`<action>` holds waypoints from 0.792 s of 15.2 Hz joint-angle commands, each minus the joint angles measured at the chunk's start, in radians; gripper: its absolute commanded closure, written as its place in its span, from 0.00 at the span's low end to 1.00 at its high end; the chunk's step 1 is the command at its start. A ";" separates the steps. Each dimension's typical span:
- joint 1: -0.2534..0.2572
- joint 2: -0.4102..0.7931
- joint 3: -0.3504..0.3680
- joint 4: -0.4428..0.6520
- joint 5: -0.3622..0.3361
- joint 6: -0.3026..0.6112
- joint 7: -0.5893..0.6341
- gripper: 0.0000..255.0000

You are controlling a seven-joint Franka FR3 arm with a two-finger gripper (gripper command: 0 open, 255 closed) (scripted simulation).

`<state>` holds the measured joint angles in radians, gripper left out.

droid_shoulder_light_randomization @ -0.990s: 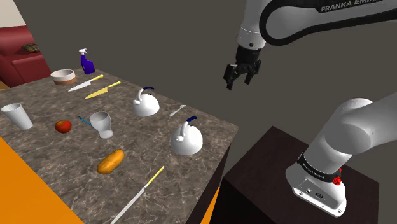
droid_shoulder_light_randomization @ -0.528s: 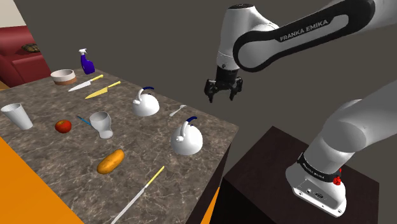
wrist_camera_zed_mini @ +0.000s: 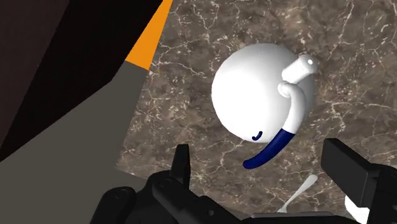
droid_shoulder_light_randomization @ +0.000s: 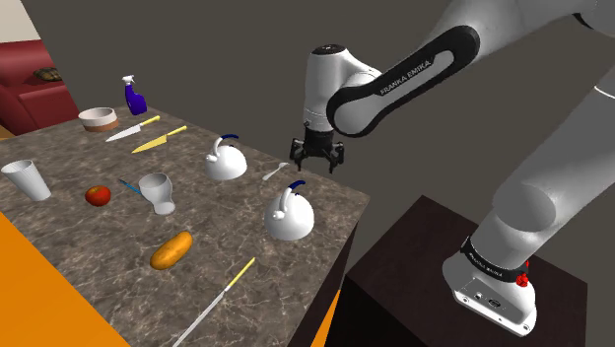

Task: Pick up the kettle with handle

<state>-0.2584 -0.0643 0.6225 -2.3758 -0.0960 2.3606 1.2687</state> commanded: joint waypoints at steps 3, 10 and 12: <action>0.001 0.212 -0.002 0.106 -0.187 0.049 0.297 0.00; 0.119 0.513 -0.144 0.332 -0.373 0.072 0.657 0.00; 0.130 0.536 -0.158 0.344 -0.384 0.082 0.675 0.00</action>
<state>-0.1377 0.4517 0.4747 -2.0487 -0.4711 2.4406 1.9253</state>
